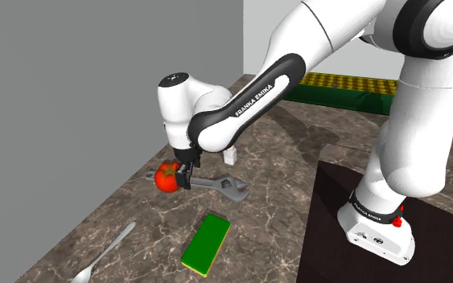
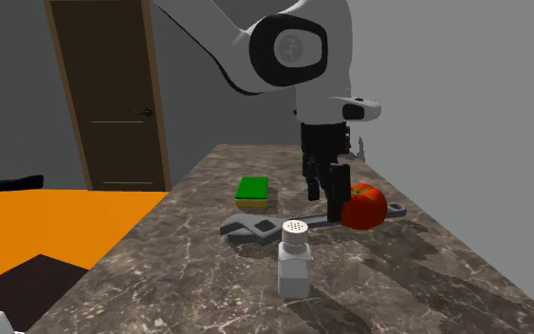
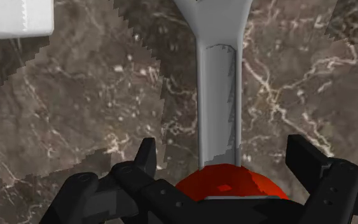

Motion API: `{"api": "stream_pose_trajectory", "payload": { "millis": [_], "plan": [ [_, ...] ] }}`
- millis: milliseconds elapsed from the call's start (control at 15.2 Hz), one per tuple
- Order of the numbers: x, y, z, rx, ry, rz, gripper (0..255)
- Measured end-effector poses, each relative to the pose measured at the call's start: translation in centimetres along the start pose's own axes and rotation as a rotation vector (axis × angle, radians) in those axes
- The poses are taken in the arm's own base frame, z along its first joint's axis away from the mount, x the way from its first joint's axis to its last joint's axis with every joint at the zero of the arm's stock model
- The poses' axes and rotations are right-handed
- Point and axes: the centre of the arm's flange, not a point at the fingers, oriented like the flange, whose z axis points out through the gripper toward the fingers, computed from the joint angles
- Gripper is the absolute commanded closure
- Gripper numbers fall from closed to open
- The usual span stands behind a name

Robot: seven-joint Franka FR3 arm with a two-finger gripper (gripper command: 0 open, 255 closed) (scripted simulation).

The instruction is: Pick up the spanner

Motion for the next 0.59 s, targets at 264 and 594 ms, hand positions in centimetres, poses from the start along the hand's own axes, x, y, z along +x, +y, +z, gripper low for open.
{"api": "stream_pose_trajectory", "payload": {
  "millis": [264, 594],
  "plan": [
    [-0.2, 0.0, 1.6, 0.0, 0.0, 0.0, 255],
    [-0.2, 0.0, 1.7, 0.0, 0.0, -0.001, 255]
  ]
}}
